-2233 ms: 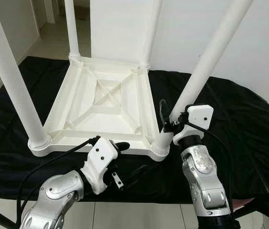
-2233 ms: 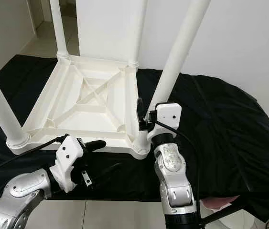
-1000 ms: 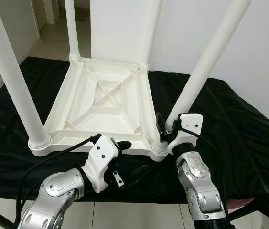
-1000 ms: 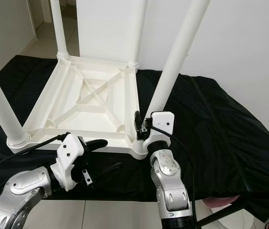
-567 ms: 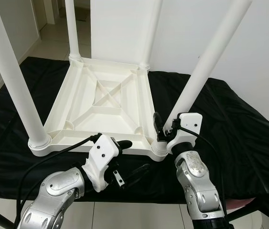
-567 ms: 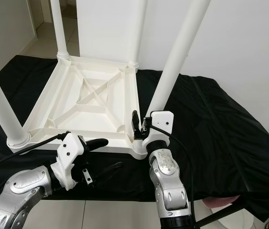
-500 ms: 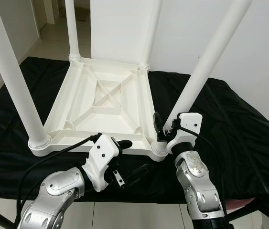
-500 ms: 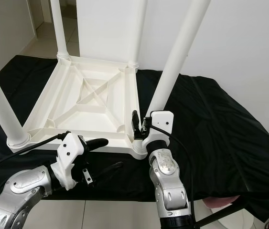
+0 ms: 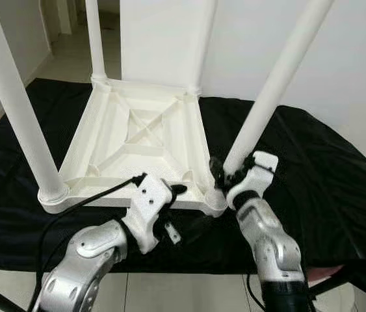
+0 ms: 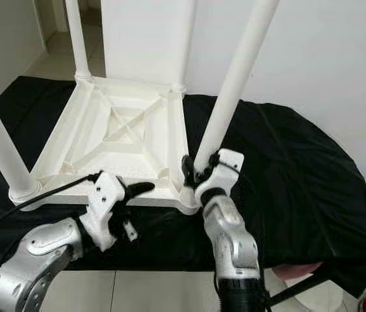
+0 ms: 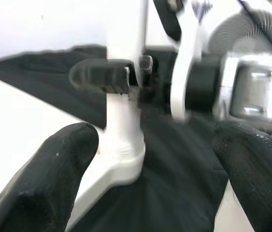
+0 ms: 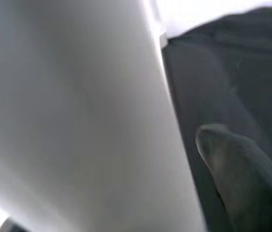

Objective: Building children table

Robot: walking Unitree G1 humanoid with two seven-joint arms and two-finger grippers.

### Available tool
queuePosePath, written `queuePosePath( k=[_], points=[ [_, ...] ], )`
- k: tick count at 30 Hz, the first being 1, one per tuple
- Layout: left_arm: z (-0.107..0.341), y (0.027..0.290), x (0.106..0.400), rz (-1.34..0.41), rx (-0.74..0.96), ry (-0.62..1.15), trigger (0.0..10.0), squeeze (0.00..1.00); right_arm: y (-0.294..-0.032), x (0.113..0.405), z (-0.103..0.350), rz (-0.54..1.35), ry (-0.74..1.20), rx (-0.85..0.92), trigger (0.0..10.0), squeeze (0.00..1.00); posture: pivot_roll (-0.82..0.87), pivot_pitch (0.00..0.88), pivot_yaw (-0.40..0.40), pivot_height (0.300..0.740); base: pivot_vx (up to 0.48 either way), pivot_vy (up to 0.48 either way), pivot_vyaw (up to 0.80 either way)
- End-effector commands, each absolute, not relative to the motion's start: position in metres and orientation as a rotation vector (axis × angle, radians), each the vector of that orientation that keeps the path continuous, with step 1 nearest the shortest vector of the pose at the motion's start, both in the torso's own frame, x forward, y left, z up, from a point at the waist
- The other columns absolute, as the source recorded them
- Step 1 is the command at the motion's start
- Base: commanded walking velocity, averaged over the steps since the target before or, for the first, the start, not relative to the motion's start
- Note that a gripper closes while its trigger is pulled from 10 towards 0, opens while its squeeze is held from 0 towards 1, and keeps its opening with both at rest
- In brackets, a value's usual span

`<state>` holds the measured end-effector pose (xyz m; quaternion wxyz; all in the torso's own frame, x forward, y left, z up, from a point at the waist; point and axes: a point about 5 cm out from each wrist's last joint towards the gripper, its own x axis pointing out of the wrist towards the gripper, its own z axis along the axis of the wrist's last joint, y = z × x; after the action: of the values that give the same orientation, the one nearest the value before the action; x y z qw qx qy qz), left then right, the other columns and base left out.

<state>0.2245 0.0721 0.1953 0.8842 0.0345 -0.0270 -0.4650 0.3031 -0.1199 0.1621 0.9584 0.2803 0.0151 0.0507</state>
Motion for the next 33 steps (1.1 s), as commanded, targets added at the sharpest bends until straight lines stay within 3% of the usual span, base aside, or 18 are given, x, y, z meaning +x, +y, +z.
queuePosePath(
  k=[1, 14, 33],
  points=[
    [0.203, 0.065, 0.228, -0.937, 0.068, -0.080, 10.0, 0.00, -0.112, 0.302, 0.159, 0.100, 0.053, 0.741, 10.0, 0.00, 0.03, 0.000, -0.132, 0.740, 0.000, 0.000, 0.00],
    [0.248, 0.038, 0.234, -0.862, 0.137, -0.193, 10.0, 0.00, -0.119, 0.293, 0.153, 0.190, 0.090, 0.919, 10.0, 0.00, 0.03, 0.000, -0.139, 0.740, 0.000, 0.000, 0.00],
    [0.242, 0.044, 0.226, -0.886, 0.195, -0.121, 10.0, 0.00, -0.123, 0.275, 0.143, 0.305, 0.077, 1.252, 10.0, 0.00, 0.02, 0.000, -0.126, 0.740, 0.000, 0.000, 0.00]
  ],
)
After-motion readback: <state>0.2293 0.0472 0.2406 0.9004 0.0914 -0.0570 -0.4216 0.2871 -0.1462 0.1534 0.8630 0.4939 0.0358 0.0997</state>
